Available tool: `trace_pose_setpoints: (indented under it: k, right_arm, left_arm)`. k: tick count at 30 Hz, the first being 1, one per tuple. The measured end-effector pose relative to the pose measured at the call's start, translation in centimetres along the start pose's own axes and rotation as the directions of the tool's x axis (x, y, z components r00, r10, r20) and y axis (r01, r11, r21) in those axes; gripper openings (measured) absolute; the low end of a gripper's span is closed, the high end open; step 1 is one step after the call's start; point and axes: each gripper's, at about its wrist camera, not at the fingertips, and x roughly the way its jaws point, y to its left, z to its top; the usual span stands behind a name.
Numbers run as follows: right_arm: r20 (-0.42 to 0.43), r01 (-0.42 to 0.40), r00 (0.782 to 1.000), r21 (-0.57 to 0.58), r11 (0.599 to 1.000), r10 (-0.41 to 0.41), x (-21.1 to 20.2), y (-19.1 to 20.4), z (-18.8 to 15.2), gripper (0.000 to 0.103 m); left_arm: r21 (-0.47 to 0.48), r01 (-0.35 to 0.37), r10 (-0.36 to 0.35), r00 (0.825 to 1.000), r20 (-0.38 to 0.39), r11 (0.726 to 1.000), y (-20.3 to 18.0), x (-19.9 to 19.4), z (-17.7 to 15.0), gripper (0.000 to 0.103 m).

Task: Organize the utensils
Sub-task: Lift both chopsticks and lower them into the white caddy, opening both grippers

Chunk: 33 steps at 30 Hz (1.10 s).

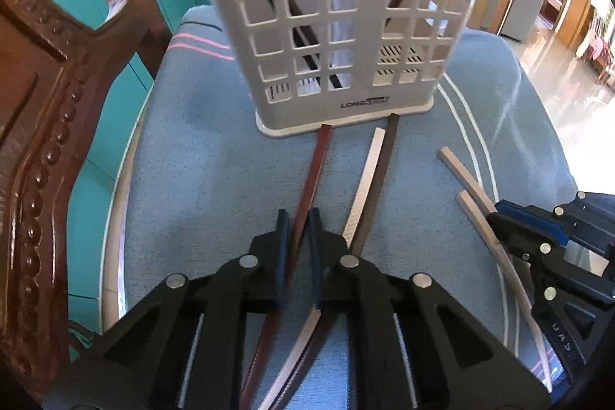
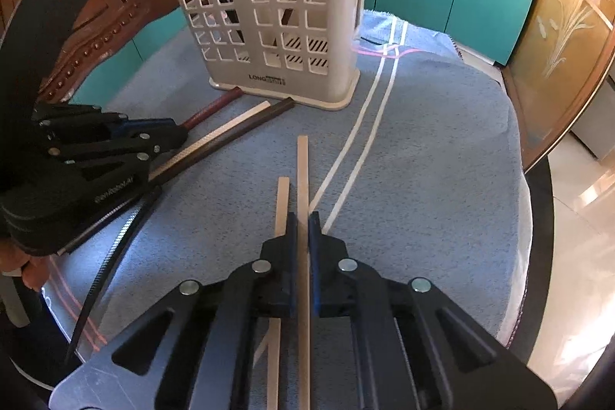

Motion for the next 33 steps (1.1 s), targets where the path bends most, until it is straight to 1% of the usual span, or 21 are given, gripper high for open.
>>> trace_pose_setpoints:
  k: [3,6,9,10,11,12,13,15,17,19,20,22,25,27,30,32,33]
  right_arm:
    - [0.055,0.008,0.998,0.017,1.0,-0.009,-1.5,-0.3,-0.2,0.006]
    - [0.126,0.015,0.992,0.029,0.999,-0.019,-3.9,-0.8,-0.4,0.006]
    - [0.216,0.008,0.976,0.034,0.999,-0.016,-7.0,-1.0,-0.7,0.006]
    - [0.256,0.0,0.967,0.036,0.999,-0.01,-8.5,-1.1,-0.9,0.006]
    - [0.278,-0.007,0.96,0.037,0.999,-0.004,-9.4,-1.2,-1.0,0.006]
    - [0.31,-0.016,0.951,0.035,0.999,0.005,-10.7,-1.3,-1.2,0.006]
    - [0.33,-0.021,0.944,0.034,0.999,0.009,-11.5,-1.4,-1.2,0.006]
    - [0.385,-0.04,0.923,0.038,0.998,0.023,-13.8,-1.6,-1.5,0.006]
    - [0.423,-0.07,0.905,0.047,0.996,0.044,-15.5,-1.8,-1.6,0.006]
    - [0.466,-0.104,0.882,0.059,0.993,0.065,-17.3,-2.1,-1.6,0.006]
    - [0.481,-0.111,0.874,0.064,0.992,0.067,-17.7,-2.3,-1.4,0.006]
    - [0.509,-0.126,0.858,0.073,0.989,0.072,-18.8,-2.5,-1.2,0.007]
    - [0.546,-0.144,0.833,0.065,0.987,0.086,-20.1,-2.3,-0.2,0.007]
    - [0.562,-0.149,0.822,0.059,0.987,0.09,-20.6,-2.1,0.4,0.006]
    - [0.574,-0.172,0.811,0.051,0.984,0.112,-21.3,-1.9,1.2,0.006]
    - [0.586,-0.181,0.801,0.044,0.982,0.122,-21.6,-1.9,2.1,0.007]
    - [0.596,-0.186,0.793,0.042,0.982,0.125,-21.9,-1.9,2.8,0.007]
  left_arm:
    - [-0.003,0.004,-0.003,1.0,0.029,1.0,-0.5,-0.5,0.1,0.009]
    - [-0.006,0.004,-0.004,0.996,0.089,1.0,-0.2,-2.8,0.0,0.008]
    - [-0.018,0.023,-0.019,0.986,0.163,1.0,0.1,-5.7,0.0,0.008]
    - [-0.023,0.029,-0.024,0.98,0.196,0.999,0.2,-7.0,-0.1,0.008]
    - [-0.026,0.032,-0.026,0.975,0.219,0.999,0.3,-7.9,-0.5,0.008]
    - [-0.029,0.036,-0.028,0.969,0.245,0.999,0.5,-9.0,-0.8,0.008]
    - [-0.033,0.046,-0.035,0.959,0.283,0.998,0.7,-10.5,-1.0,0.007]
    - [-0.043,0.075,-0.056,0.942,0.331,0.996,1.5,-13.0,-1.7,0.007]
    - [-0.052,0.096,-0.067,0.916,0.395,0.994,2.1,-15.9,-2.1,0.007]
    - [-0.052,0.108,-0.075,0.897,0.436,0.993,2.3,-17.9,-2.6,0.007]
    - [-0.055,0.114,-0.076,0.883,0.463,0.992,2.6,-19.0,-2.7,0.007]
    - [-0.064,0.125,-0.077,0.864,0.498,0.99,3.0,-20.7,-2.9,0.007]
    - [-0.069,0.147,-0.089,0.846,0.526,0.987,3.8,-22.5,-3.1,0.007]
    - [-0.072,0.159,-0.095,0.833,0.545,0.985,4.1,-23.5,-2.8,0.007]
    - [-0.08,0.182,-0.106,0.818,0.565,0.98,4.4,-24.3,-2.0,0.007]
    - [-0.08,0.195,-0.113,0.806,0.581,0.978,4.6,-25.0,-1.5,0.007]
    - [-0.078,0.202,-0.117,0.796,0.594,0.976,4.9,-25.6,-1.1,0.007]
